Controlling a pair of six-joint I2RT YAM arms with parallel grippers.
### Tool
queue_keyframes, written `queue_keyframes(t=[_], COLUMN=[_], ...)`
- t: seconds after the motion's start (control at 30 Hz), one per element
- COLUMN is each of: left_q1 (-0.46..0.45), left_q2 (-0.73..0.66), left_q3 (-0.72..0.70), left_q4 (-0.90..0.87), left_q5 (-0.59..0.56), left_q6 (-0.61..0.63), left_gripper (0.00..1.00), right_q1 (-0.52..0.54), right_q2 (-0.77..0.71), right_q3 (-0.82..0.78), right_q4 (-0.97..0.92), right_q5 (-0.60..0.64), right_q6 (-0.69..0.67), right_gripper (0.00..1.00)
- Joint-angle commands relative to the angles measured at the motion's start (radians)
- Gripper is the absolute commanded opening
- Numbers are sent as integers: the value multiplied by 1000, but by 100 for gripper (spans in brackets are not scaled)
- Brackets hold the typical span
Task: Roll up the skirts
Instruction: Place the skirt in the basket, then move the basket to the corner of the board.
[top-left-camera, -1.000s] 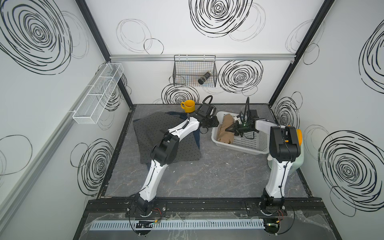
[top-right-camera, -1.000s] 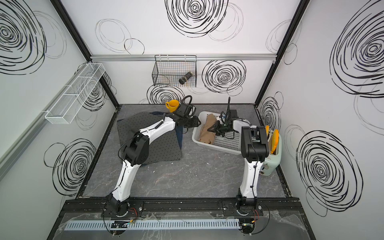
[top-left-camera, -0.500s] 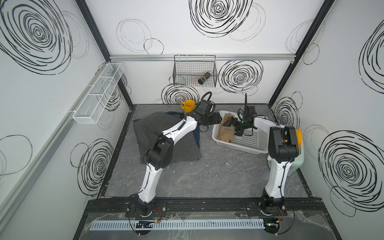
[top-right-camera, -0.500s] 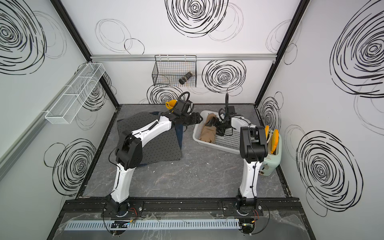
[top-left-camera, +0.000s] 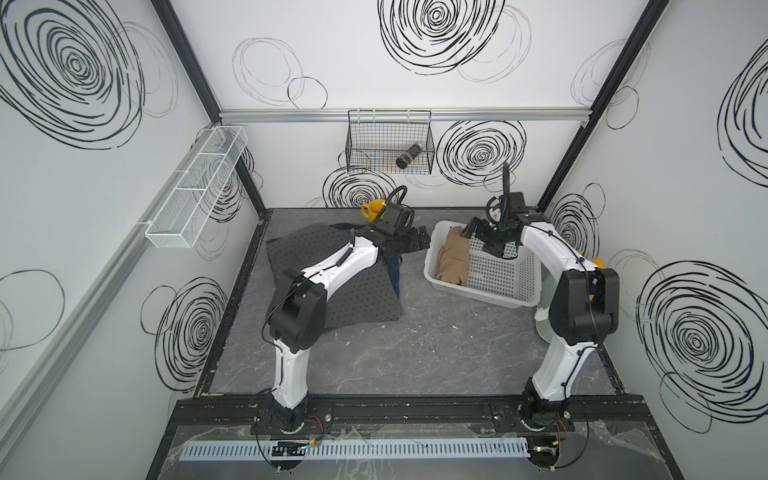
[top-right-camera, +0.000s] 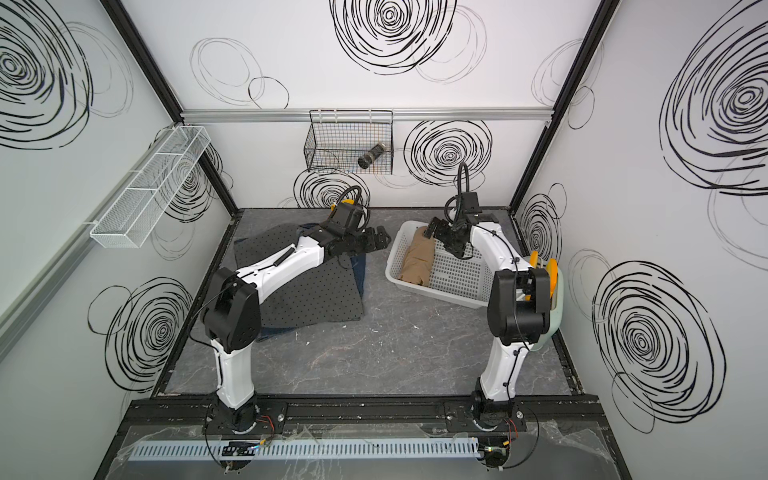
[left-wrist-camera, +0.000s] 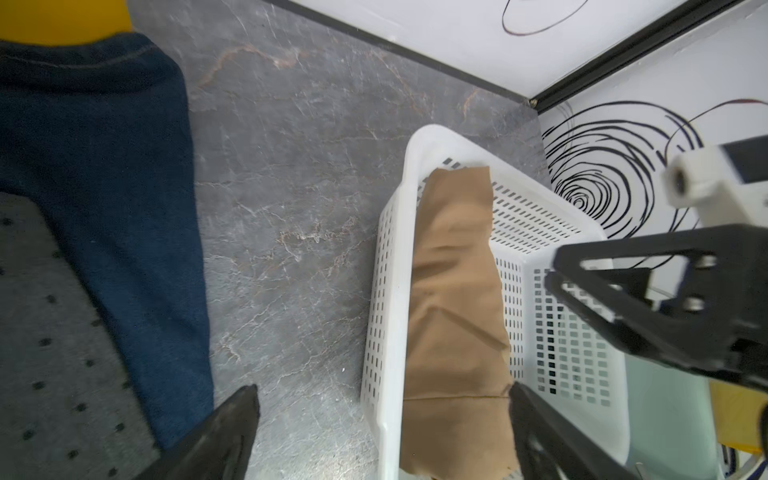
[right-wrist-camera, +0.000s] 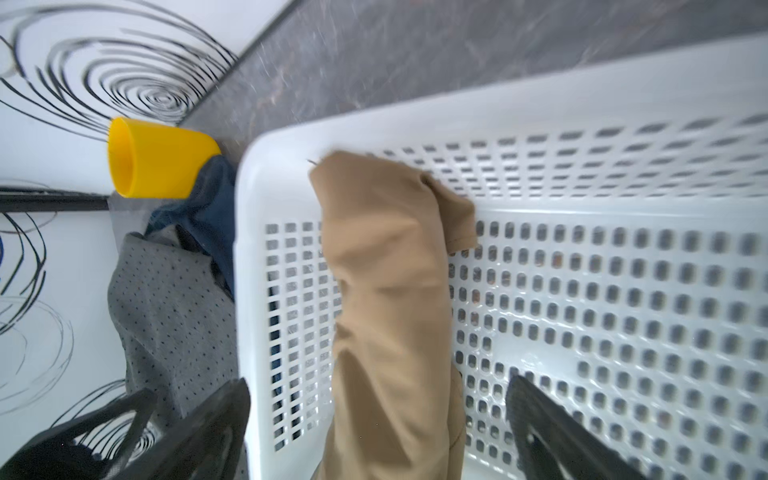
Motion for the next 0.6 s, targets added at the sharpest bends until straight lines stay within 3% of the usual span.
queue_keyframes(t=[0.0,0.23,0.33,0.47,0.57], left_q1=[-4,23,57,90,147], left_q2=[-92,-329,-421,-517,-584], left_q3=[-67,-312,-390,-520,-656], left_q4=[42,76,27,-49,-45], left_q5=[-37,-132,-224,-361,-331], left_q6=[-48,-111,-118,-156,-174], left_gripper=[94,97,99,99,98], right_q1=[54,262,377,427,422], right_q2=[-149,-508,-615,-603,-502], right_q3=[-9,-395,-542,-656,-679], right_q4=[-146,-136,-97,-29,67], right_q5=[190,76,70,78,96], right_q6=[38,98,128,183,217], right_gripper=[99,75,74,78,81])
